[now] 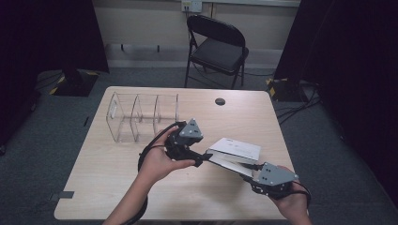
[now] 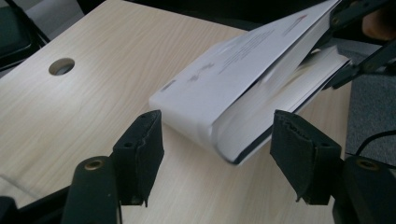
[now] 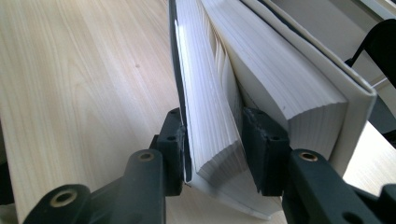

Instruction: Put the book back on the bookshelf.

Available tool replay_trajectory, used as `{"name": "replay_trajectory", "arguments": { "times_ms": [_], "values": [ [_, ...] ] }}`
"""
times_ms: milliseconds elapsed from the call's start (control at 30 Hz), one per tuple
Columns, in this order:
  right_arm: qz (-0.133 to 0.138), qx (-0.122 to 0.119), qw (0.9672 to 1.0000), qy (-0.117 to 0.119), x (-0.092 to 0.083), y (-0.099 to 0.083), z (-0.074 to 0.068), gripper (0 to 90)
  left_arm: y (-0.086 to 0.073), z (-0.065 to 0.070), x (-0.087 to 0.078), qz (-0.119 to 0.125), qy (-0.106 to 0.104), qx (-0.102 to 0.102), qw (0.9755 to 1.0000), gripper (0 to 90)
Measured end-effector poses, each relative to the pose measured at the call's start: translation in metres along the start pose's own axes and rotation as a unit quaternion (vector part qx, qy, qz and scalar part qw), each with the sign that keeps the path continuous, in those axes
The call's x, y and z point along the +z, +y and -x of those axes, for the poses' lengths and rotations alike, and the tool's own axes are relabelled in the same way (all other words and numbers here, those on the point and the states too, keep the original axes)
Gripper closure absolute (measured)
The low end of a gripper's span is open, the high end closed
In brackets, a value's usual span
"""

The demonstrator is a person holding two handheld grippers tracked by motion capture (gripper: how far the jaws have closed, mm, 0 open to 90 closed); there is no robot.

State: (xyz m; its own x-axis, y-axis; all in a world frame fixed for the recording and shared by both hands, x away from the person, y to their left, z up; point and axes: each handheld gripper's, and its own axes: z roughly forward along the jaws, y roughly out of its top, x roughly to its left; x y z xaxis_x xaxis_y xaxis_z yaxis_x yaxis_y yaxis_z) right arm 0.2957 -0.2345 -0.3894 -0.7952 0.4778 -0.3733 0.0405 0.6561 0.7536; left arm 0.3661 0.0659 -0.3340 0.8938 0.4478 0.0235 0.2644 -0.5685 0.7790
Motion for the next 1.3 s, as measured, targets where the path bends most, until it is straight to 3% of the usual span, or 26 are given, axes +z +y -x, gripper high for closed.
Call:
{"name": "replay_trajectory", "arguments": {
  "times_ms": [133,233,367,400,600,967,1133,1300],
  "values": [
    [0.005,0.007,0.9999,0.009,-0.004,0.002,0.004,62.6,-0.017,-0.003,0.004,-0.010,0.000,-0.009,0.9999,29.8],
    [0.008,0.014,0.9998,0.014,-0.008,0.004,0.008,63.7,-0.032,-0.006,0.012,-0.003,-0.008,-0.021,0.9997,29.8],
    [0.007,0.018,0.9996,0.020,-0.011,0.006,0.013,64.5,-0.055,-0.010,0.025,-0.031,-0.004,-0.030,0.9990,28.7],
    [0.006,0.017,0.9996,0.021,-0.011,0.007,0.014,64.7,-0.066,-0.013,0.032,-0.032,-0.006,-0.043,0.9985,28.7],
    [-0.004,0.013,0.9996,0.026,-0.014,0.014,0.018,66.4,-0.094,-0.018,0.045,-0.054,0.002,-0.061,0.9967,28.5],
    [-0.018,0.006,0.9992,0.035,-0.019,0.027,0.028,70.2,-0.116,-0.021,0.061,-0.068,0.002,-0.078,0.9946,28.7],
    [-0.024,0.023,0.9982,0.049,-0.022,0.032,0.036,70.7,-0.123,-0.016,0.069,-0.062,0.002,-0.079,0.9949,28.3],
    [-0.036,0.038,0.9968,0.060,-0.022,0.034,0.045,70.5,-0.135,-0.013,0.079,-0.072,0.008,-0.081,0.9941,28.0]
  ]
}}
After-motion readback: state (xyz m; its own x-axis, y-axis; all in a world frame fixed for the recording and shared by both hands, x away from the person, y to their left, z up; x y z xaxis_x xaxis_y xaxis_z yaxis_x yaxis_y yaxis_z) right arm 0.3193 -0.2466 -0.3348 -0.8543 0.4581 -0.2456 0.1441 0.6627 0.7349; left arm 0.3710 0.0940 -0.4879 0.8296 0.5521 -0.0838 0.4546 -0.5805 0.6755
